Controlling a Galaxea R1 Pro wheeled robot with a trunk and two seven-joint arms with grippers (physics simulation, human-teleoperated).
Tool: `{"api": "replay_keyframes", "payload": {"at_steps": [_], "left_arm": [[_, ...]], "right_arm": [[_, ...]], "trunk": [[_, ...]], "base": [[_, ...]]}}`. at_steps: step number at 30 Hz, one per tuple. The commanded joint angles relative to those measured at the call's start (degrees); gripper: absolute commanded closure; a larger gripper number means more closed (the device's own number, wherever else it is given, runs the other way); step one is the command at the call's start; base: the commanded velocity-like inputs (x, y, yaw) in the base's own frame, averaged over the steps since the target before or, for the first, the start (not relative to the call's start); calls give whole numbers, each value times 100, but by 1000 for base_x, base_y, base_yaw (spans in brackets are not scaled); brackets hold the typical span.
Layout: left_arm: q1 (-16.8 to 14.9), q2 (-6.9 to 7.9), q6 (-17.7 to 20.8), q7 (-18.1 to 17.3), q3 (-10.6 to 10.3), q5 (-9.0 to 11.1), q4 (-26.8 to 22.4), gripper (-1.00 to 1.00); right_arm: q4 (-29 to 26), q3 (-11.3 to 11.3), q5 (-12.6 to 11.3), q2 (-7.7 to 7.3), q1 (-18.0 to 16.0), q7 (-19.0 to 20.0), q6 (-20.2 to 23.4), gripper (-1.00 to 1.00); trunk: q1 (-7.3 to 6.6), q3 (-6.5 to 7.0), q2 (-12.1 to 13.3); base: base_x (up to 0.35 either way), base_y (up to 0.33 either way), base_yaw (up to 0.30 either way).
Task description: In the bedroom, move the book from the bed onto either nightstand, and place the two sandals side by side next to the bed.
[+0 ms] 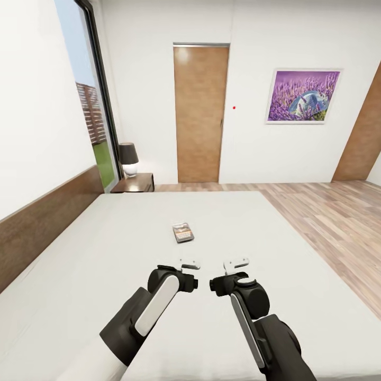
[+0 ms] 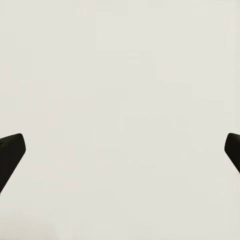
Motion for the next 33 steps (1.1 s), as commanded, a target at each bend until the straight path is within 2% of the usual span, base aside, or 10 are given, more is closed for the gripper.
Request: {"api": "replay_keyframes", "payload": {"at_steps": [1, 16, 33], "left_arm": [[-5, 1, 8, 60, -6, 56, -4, -100], [-5, 1, 12, 60, -6, 60, -4, -100], [-5, 1, 10, 60, -6, 57, -8, -100]], "right_arm": [[-4, 5, -1, 0, -5, -19, 28, -100], [-4, 86, 6, -2, -5, -19, 28, -100], [-4, 118, 8, -3, -5, -19, 28, -100]], "trunk": [[0, -6, -3], [0, -6, -3], [0, -6, -3]], "base": [[24, -3, 0], [11, 1, 0], [65, 67, 0]]}}
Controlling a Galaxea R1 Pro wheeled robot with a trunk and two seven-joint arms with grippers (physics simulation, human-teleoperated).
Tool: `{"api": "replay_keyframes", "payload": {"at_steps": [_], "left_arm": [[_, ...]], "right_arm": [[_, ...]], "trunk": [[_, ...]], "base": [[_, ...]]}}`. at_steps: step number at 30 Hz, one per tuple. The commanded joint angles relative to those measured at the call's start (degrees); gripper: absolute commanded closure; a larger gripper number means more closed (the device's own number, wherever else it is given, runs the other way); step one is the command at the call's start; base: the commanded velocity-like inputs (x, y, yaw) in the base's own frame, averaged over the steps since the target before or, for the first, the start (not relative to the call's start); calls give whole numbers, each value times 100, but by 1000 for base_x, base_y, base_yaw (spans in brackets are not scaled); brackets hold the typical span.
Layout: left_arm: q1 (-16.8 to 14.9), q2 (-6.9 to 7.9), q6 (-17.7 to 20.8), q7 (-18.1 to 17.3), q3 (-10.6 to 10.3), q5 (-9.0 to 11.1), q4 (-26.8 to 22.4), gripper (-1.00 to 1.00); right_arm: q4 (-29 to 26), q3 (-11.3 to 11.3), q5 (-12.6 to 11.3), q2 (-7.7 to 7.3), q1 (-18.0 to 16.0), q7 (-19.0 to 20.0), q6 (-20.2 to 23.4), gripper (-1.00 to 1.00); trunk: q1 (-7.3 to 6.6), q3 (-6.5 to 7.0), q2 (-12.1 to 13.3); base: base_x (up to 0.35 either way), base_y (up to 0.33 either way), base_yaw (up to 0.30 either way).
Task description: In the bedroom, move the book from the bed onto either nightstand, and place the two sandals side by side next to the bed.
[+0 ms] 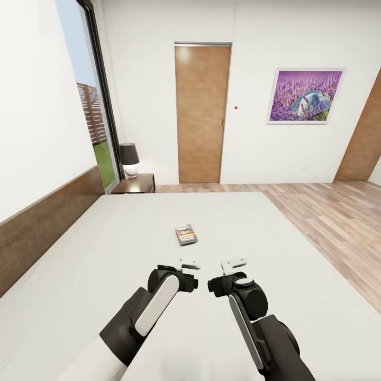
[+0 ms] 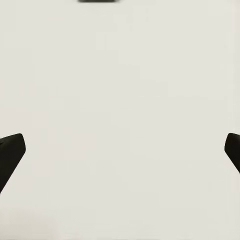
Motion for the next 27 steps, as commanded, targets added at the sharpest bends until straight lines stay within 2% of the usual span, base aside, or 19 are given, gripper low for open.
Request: {"api": "replay_keyframes", "payload": {"at_steps": [1, 27], "left_arm": [[-5, 1, 7, 60, -6, 55, -6, -100], [-5, 1, 6, 55, -7, 55, -3, -100]], "right_arm": [[-4, 6, 0, 0, -5, -19, 28, -100], [-4, 8, 0, -2, -5, -19, 28, -100]], "trunk": [[0, -6, -3], [0, -6, -3]], "base": [[22, 24, 0], [68, 5, 0]]}}
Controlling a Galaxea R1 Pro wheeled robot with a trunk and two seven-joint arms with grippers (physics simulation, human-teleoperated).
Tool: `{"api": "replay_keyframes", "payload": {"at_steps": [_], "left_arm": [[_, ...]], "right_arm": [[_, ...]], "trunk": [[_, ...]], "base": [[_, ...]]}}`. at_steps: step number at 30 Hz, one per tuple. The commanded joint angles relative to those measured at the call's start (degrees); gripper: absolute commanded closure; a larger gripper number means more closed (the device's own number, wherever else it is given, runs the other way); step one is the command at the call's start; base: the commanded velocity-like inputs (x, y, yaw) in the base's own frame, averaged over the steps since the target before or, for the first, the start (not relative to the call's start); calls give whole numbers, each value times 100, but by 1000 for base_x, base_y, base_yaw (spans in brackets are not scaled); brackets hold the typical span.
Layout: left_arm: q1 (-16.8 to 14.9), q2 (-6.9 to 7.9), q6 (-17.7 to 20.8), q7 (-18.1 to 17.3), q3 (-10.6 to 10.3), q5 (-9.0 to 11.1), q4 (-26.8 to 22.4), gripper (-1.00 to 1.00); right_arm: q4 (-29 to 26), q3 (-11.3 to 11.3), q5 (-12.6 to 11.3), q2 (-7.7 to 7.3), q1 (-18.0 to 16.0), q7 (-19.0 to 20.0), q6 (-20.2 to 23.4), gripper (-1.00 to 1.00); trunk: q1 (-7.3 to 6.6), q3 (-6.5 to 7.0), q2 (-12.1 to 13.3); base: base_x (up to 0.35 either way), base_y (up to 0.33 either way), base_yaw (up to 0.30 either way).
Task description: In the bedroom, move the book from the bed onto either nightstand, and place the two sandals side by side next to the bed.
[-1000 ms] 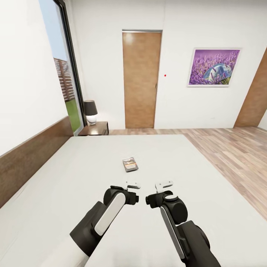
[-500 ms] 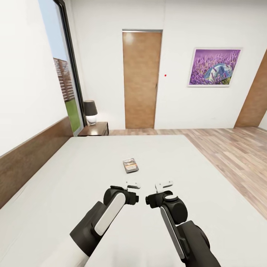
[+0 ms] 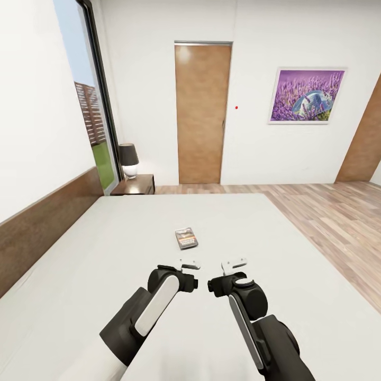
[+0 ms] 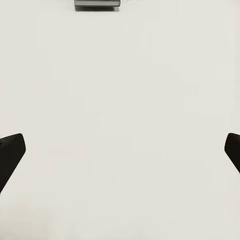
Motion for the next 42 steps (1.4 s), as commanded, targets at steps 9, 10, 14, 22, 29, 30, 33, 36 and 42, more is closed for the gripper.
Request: {"api": "replay_keyframes", "payload": {"at_steps": [9, 10, 14, 22, 29, 30, 33, 36, 42], "left_arm": [[-6, 1, 7, 57, -6, 60, -3, -100], [-6, 1, 7, 57, -6, 61, -3, -100], [-6, 1, 7, 60, -5, 58, -3, -100], [-6, 1, 6, 57, -5, 57, 0, -100], [-6, -3, 6, 57, -5, 61, 4, -100], [-6, -3, 6, 57, -5, 61, 4, -100], [-6, -1, -15, 57, -5, 57, 5, -100], [-6, -1, -58, 57, -7, 56, 5, -100], [-6, -2, -132, 56, -21, 57, 11, -100]], "right_arm": [[-6, 5, 0, 5, -5, -18, 28, -100], [-5, 5, 0, 5, -5, -18, 28, -100], [-5, 5, 0, 3, -5, -18, 28, -100], [-4, 5, 0, 2, -5, -18, 28, -100], [-4, 5, 0, 1, -5, -18, 28, -100], [-4, 5, 0, 1, -5, -18, 28, -100], [-4, 5, 0, 1, -5, -18, 28, -100], [-4, 2, -2, 0, -5, -18, 28, -100], [-4, 0, -5, -1, -5, -18, 28, -100]], "trunk": [[0, -6, -3], [0, -6, -3], [0, -6, -3], [0, -6, -3], [0, -6, -3], [0, -6, -3], [0, -6, -3], [0, -6, -3], [0, -6, -3]], "base": [[25, 65, 0], [38, 108, 0], [24, 70, 0], [14, 37, 0], [64, 89, 0], [61, 91, 0], [39, 59, 0], [25, 38, 0], [26, 34, 0]]}}
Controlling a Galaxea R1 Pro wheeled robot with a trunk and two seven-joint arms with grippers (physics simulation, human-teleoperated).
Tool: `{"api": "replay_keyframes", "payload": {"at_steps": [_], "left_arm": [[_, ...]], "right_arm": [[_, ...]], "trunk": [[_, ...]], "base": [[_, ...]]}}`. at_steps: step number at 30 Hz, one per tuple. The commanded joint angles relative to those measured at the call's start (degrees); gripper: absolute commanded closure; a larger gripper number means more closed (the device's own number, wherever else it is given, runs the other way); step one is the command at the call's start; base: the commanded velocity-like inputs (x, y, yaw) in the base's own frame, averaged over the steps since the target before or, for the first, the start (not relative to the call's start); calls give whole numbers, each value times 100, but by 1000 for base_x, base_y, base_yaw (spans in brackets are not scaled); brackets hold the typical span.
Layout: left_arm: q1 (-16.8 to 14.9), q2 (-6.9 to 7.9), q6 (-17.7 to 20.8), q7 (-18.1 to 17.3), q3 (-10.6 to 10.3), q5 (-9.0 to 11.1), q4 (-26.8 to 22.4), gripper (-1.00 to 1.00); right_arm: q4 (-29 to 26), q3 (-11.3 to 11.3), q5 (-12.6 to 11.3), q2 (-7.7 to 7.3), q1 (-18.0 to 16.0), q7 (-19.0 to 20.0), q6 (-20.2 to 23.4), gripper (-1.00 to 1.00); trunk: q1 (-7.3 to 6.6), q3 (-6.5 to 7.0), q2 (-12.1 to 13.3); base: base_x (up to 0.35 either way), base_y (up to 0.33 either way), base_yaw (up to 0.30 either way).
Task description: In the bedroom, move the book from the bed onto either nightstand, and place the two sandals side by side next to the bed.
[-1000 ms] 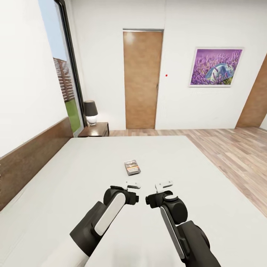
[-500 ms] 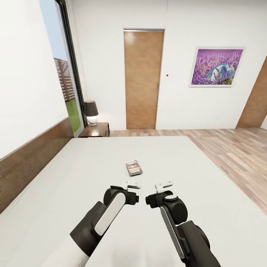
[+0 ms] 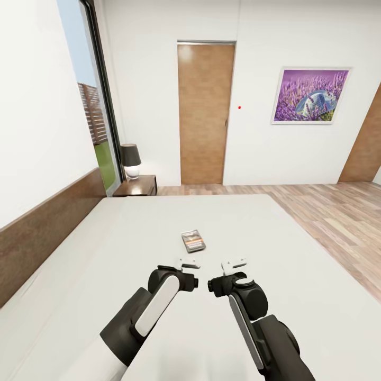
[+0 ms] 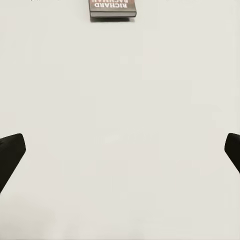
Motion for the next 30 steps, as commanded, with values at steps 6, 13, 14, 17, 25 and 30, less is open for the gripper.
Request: {"api": "replay_keyframes", "payload": {"at_steps": [6, 13, 14, 17, 25, 30], "left_arm": [[-5, -3, -22, 60, -13, 54, 55, -100], [-5, 0, -45, 60, -16, 54, 100, -100], [-5, 0, -47, 60, -16, 54, 104, -100], [-5, 0, -50, 60, -17, 54, 111, -100], [-5, -4, -55, 60, -17, 53, 120, -100], [-5, -3, -57, 60, -17, 53, 121, -100]], "right_arm": [[-4, 8, -3, 0, -5, -19, 28, -100], [0, 4, -4, 0, -5, -19, 28, -100], [1, 3, -5, 0, -5, -19, 28, -100], [2, 3, -5, 0, -5, -19, 28, -100], [4, 2, -5, 0, -5, -19, 28, -100], [4, 2, -1, 0, -5, -19, 28, -100]], "trunk": [[0, -6, -3], [0, -6, -3], [0, -6, -3], [0, -6, -3], [0, -6, -3], [0, -6, -3]], "base": [[61, 69, 0], [26, 30, 0], [14, 15, 0], [9, 11, 0], [4, 5, 0], [1, 2, 0]]}}
